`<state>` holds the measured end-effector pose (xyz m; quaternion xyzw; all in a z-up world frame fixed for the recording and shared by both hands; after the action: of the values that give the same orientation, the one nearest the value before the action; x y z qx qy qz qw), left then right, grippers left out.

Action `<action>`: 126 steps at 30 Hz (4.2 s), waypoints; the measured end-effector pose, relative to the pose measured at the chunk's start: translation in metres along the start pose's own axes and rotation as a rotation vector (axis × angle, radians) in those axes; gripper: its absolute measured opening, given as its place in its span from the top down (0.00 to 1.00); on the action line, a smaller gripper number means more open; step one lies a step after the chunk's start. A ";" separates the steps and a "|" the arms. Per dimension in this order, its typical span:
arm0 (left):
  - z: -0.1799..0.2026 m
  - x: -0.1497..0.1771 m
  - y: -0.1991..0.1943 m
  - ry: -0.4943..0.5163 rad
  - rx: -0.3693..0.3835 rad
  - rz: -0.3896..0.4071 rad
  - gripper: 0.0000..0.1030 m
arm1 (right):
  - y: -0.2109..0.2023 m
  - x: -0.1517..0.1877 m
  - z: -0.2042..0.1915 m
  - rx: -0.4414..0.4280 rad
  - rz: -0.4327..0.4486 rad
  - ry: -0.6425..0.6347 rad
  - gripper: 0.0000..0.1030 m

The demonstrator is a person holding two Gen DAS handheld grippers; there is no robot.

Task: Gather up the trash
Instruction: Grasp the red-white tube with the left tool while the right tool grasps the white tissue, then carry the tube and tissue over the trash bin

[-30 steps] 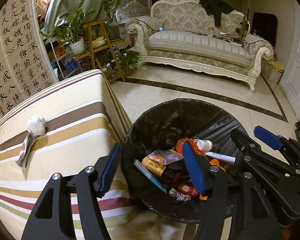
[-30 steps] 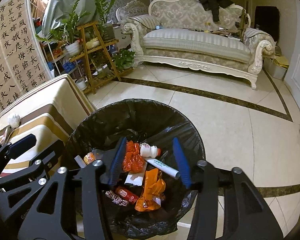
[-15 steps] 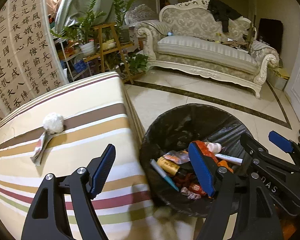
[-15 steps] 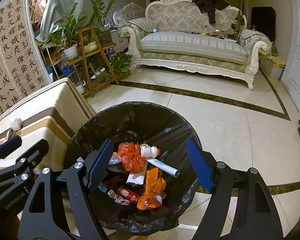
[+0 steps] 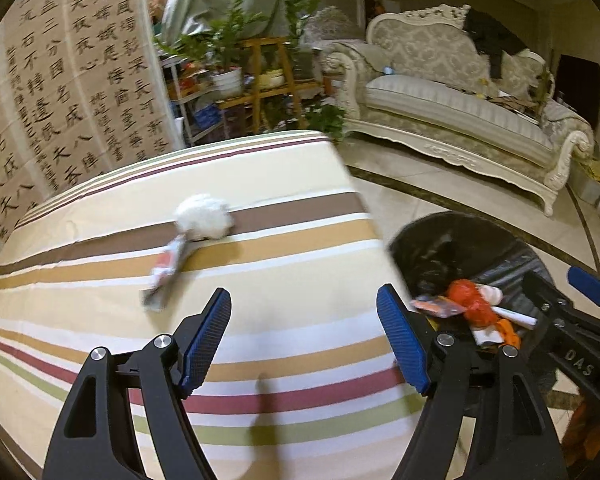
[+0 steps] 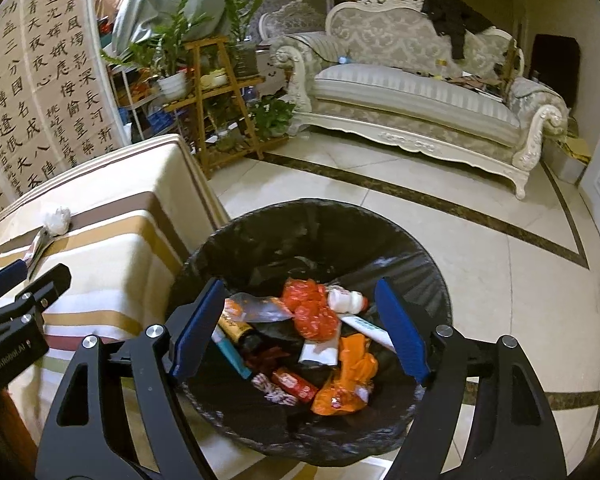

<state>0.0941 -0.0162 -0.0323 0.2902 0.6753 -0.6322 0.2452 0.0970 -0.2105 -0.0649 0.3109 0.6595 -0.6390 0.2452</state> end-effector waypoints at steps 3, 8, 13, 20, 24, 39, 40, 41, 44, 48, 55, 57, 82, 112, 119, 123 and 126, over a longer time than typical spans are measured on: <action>-0.019 0.003 0.002 -0.023 -0.033 -0.004 0.29 | 0.001 -0.002 -0.011 -0.013 -0.003 -0.018 0.26; -0.056 0.001 0.013 -0.071 -0.086 -0.023 0.29 | 0.004 -0.007 -0.035 -0.047 -0.009 -0.054 0.26; -0.077 -0.004 0.026 -0.096 -0.087 -0.054 0.42 | 0.008 -0.012 -0.058 -0.074 -0.013 -0.088 0.26; -0.086 -0.004 0.043 -0.103 -0.036 -0.113 0.66 | 0.009 -0.019 -0.084 -0.105 -0.013 -0.123 0.26; -0.090 -0.002 0.041 -0.092 -0.043 -0.101 0.83 | 0.011 -0.021 -0.096 -0.120 -0.015 -0.142 0.26; -0.128 0.000 0.026 -0.157 -0.052 -0.070 0.86 | 0.017 -0.029 -0.153 -0.201 -0.026 -0.224 0.26; -0.134 0.001 0.025 -0.164 -0.067 -0.067 0.86 | 0.017 -0.030 -0.159 -0.210 -0.027 -0.233 0.26; -0.141 0.001 0.024 -0.171 -0.079 -0.066 0.86 | 0.018 -0.031 -0.163 -0.216 -0.028 -0.239 0.26; -0.160 0.003 0.025 -0.196 -0.114 -0.070 0.86 | 0.022 -0.033 -0.178 -0.235 -0.031 -0.255 0.26; -0.183 0.007 0.025 -0.229 -0.149 -0.078 0.86 | 0.028 -0.036 -0.195 -0.263 -0.048 -0.268 0.26; -0.215 0.016 0.025 -0.266 -0.198 -0.091 0.86 | 0.043 -0.041 -0.230 -0.287 -0.068 -0.314 0.26; -0.221 0.018 0.024 -0.274 -0.209 -0.095 0.86 | 0.046 -0.041 -0.239 -0.288 -0.070 -0.326 0.26; -0.244 0.023 0.021 -0.317 -0.230 -0.098 0.86 | 0.061 -0.036 -0.272 -0.301 -0.128 -0.361 0.66; -0.156 0.048 -0.030 -0.229 -0.110 -0.045 0.86 | -0.028 0.019 -0.188 -0.303 -0.067 -0.260 0.66; -0.131 0.053 -0.041 -0.196 -0.084 -0.031 0.86 | -0.047 0.029 -0.163 -0.294 -0.042 -0.239 0.66; -0.116 0.055 -0.046 -0.173 -0.070 -0.022 0.86 | -0.055 0.032 -0.147 -0.284 -0.030 -0.220 0.66; -0.105 0.056 -0.049 -0.160 -0.058 -0.011 0.86 | -0.059 0.035 -0.133 -0.269 -0.019 -0.204 0.66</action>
<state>0.0240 0.0917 -0.0278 0.2277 0.6732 -0.6348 0.3032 0.0401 -0.0745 -0.0406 0.2024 0.7138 -0.5753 0.3443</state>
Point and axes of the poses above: each gripper's, at about its wrist camera, not at the fingertips, and y roughly the way its jaws point, z to its right, x to its underside, the point moved 1 cm from there along y, roughly the way its jaws point, and after that the axes turned 1 degree about y, right-handed, at the moved point
